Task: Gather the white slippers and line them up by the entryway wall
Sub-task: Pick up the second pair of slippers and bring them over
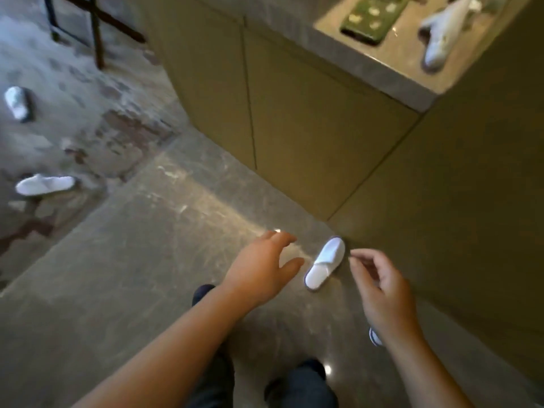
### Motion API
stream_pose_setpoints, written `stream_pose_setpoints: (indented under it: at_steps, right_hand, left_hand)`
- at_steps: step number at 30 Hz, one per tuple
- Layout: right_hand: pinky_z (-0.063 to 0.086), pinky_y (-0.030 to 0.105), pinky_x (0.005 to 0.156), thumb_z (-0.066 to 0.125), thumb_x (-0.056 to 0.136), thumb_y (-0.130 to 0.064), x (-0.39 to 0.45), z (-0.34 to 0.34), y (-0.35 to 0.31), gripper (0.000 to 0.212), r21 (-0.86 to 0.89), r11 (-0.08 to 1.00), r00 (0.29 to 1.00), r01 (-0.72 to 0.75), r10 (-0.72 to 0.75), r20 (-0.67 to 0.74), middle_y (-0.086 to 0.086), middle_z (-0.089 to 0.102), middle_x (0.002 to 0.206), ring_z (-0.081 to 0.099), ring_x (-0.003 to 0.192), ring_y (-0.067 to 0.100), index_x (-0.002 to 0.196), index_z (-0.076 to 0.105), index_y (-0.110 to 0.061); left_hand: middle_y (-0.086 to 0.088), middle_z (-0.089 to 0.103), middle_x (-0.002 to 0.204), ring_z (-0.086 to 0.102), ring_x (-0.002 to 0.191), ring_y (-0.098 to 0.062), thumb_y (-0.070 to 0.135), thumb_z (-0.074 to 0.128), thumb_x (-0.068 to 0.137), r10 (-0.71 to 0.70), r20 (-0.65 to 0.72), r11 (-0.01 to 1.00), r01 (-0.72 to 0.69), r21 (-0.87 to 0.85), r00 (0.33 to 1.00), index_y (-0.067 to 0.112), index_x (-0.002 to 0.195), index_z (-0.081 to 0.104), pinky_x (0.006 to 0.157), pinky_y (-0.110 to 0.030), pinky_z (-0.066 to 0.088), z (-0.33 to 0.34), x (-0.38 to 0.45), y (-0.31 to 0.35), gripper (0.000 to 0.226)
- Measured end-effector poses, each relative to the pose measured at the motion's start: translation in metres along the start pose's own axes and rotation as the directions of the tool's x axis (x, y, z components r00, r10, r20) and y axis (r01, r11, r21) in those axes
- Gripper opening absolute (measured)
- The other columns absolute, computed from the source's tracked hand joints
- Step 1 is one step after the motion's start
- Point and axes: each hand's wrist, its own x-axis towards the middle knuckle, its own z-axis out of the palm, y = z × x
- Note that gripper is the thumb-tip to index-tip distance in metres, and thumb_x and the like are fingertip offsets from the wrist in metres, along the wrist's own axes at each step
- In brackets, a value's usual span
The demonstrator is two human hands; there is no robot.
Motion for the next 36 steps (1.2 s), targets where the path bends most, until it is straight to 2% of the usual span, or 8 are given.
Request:
stream_pose_setpoints:
  at_steps: [4,11,19,22,26,30,33,36]
  right_hand:
    - [0.039,0.0,0.064,0.054,0.085,-0.012,0.0,0.062,-0.08,0.02,0.006,0.995,0.98,0.102,-0.101,0.173,-0.017,0.059,0.078,0.054,0.073,-0.016,0.08,0.056,-0.031]
    - [0.043,0.005,0.064,0.054,0.085,-0.016,0.012,0.189,-0.189,0.015,0.061,0.979,0.931,0.193,-0.202,0.305,-0.014,0.061,0.079,0.055,0.072,-0.01,0.085,0.058,-0.03]
    - [0.048,0.014,0.06,0.052,0.085,-0.02,0.048,0.3,-0.241,0.016,0.013,0.988,0.861,0.153,-0.14,0.488,-0.009,0.064,0.079,0.06,0.074,-0.003,0.08,0.059,-0.034]
    - [0.045,0.018,0.063,0.051,0.086,-0.018,0.089,0.349,-0.263,0.016,-0.024,0.984,0.828,0.174,-0.133,0.544,-0.006,0.063,0.082,0.059,0.077,0.007,0.081,0.057,-0.032]
    - [0.045,0.017,0.068,0.05,0.087,-0.017,0.164,0.433,-0.308,0.013,-0.029,0.959,0.752,0.28,-0.201,0.628,-0.01,0.06,0.084,0.057,0.081,0.006,0.087,0.055,-0.029]
    - [0.046,0.015,0.067,0.051,0.087,-0.018,0.222,0.516,-0.373,0.011,0.018,0.918,0.622,0.396,-0.282,0.73,-0.011,0.059,0.082,0.057,0.08,0.005,0.089,0.056,-0.027]
    - [0.045,0.006,0.062,0.051,0.087,-0.02,0.262,0.592,-0.432,0.01,0.075,0.868,0.51,0.491,-0.356,0.783,-0.015,0.057,0.082,0.056,0.079,0.0,0.091,0.055,-0.028]
    - [0.046,0.009,0.063,0.051,0.086,-0.023,0.286,0.664,-0.483,0.008,0.12,0.82,0.426,0.559,-0.409,0.807,-0.017,0.057,0.081,0.056,0.078,-0.001,0.093,0.055,-0.027]
  left_hand:
    - [-0.001,0.054,0.127,0.052,0.112,-0.016,0.032,0.053,0.085,-0.135,-0.15,0.983,0.114,-0.144,0.979,0.02,0.124,0.047,0.092,-0.027,0.041,-0.073,-0.039,-0.033,0.041]
    - [0.0,0.053,0.126,0.051,0.109,-0.012,0.032,0.053,0.084,-0.216,-0.215,0.962,0.169,-0.214,0.952,0.021,0.125,0.046,0.093,-0.026,0.04,-0.199,-0.089,-0.137,0.043]
    - [0.006,0.055,0.113,0.048,0.095,-0.003,0.031,0.056,0.082,-0.373,-0.454,0.908,0.218,-0.357,0.809,0.021,0.118,0.052,0.074,-0.011,0.035,-0.301,-0.079,-0.232,0.038]
    - [0.004,0.056,0.109,0.05,0.093,-0.005,0.028,0.058,0.081,-0.426,-0.518,0.889,0.238,-0.391,0.741,0.018,0.115,0.055,0.07,-0.009,0.035,-0.337,-0.06,-0.271,0.036]
    - [-0.003,0.059,0.109,0.052,0.092,-0.009,0.023,0.06,0.081,-0.542,-0.562,0.828,0.283,-0.484,0.625,0.014,0.111,0.057,0.077,-0.02,0.039,-0.394,-0.021,-0.327,0.032]
    - [-0.003,0.058,0.111,0.051,0.095,-0.01,0.022,0.059,0.082,-0.66,-0.547,0.744,0.347,-0.571,0.515,0.013,0.114,0.055,0.078,-0.019,0.04,-0.445,-0.001,-0.368,0.034]
    - [-0.007,0.06,0.112,0.054,0.098,-0.015,0.019,0.059,0.082,-0.763,-0.514,0.641,0.359,-0.678,0.392,0.012,0.113,0.056,0.085,-0.028,0.045,-0.479,0.002,-0.403,0.032]
    - [-0.009,0.06,0.112,0.055,0.099,-0.017,0.018,0.059,0.082,-0.839,-0.464,0.543,0.378,-0.75,0.285,0.012,0.113,0.056,0.087,-0.033,0.046,-0.506,0.005,-0.439,0.032]
